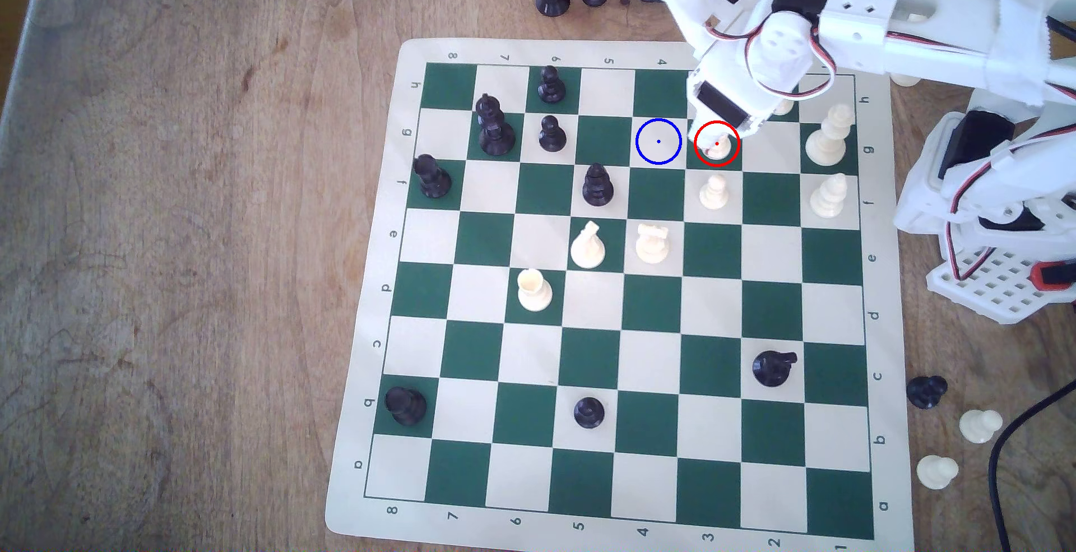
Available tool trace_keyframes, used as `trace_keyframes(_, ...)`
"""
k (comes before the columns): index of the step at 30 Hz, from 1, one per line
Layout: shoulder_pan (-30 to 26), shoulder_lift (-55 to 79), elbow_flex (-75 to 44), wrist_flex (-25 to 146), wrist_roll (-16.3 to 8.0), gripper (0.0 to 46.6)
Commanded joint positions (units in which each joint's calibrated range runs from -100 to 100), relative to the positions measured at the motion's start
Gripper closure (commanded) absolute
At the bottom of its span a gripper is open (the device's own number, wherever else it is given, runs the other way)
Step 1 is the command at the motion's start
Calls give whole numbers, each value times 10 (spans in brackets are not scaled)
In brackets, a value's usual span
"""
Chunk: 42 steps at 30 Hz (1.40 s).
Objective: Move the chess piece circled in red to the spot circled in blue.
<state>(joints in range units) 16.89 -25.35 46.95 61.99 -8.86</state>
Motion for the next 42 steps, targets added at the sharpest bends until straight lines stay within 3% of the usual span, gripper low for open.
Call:
trace_keyframes(1, -3, 11, -45, -6, 2, 342)
trace_keyframes(27, -14, 58, -43, -37, 7, 375)
trace_keyframes(34, -14, 59, -40, -39, 9, 433)
trace_keyframes(42, -11, 38, -43, -28, 22, 463)
